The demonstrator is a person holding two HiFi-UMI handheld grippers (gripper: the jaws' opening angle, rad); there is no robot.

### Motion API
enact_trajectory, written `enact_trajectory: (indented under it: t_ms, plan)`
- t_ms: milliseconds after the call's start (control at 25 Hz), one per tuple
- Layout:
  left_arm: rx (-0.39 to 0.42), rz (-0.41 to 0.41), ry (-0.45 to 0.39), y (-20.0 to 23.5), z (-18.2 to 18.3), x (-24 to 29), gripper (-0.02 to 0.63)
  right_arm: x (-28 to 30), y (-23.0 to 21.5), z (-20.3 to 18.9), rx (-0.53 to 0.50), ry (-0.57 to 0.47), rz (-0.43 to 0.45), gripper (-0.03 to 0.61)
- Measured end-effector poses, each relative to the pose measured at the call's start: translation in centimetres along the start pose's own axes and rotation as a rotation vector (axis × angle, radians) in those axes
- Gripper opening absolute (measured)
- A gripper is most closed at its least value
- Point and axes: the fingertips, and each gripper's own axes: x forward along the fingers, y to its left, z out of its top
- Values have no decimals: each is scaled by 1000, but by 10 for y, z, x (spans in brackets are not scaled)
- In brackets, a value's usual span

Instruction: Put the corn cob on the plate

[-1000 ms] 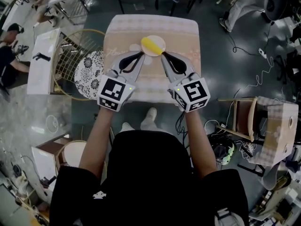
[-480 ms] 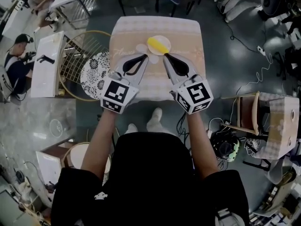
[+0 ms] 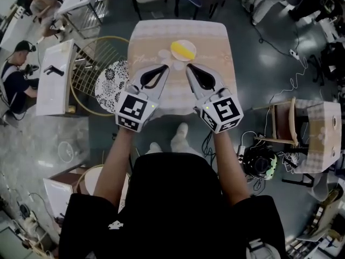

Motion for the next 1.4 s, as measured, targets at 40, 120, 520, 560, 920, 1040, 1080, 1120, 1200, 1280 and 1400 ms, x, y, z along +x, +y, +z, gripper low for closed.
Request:
enact_trajectory:
  t_ms: [40,120,520,560,920,1040,1080,1120,1200,1280,1400]
  plan:
    - [-1,-4,-2,-3,-1,-4,6,-3,4,1,-2,-1,-4,2]
    - [0,-13,-8,-9,-1,-13,6,-9,12,4,-7,-3,-13,2]
    - [-1,-45,-38,-23,3,-53,6,-27,57,8,-18,3,-41,2]
    - [-2,-47,-42,-23,3,-56,6,-28,60,8,-20,3,-43,2]
    - [-6,-65,-49,-35,-3,-80,6,-37,91,10,-36,14,-45,2]
    - [-5,-66,-53,-36,-4,-87,6,-37,100,8,-38,20,-41,2]
    - [-7,-65,-57,-37,-4,-88,6,-38,101,8,-39,21,-41,2]
    - [-10,-64,-60,-38,-4,-89,6,-39,103,8,-41,21,-40,2]
    - [-15,-62,-65,-38,-3,-90,6,-41,105,9,-46,18,-37,2]
    - [-18,-59,-67,-38,-3,-92,6,-41,107,10,-48,17,-33,2]
    - [-20,-57,-70,-39,-3,-94,6,-42,108,9,-47,22,-32,2]
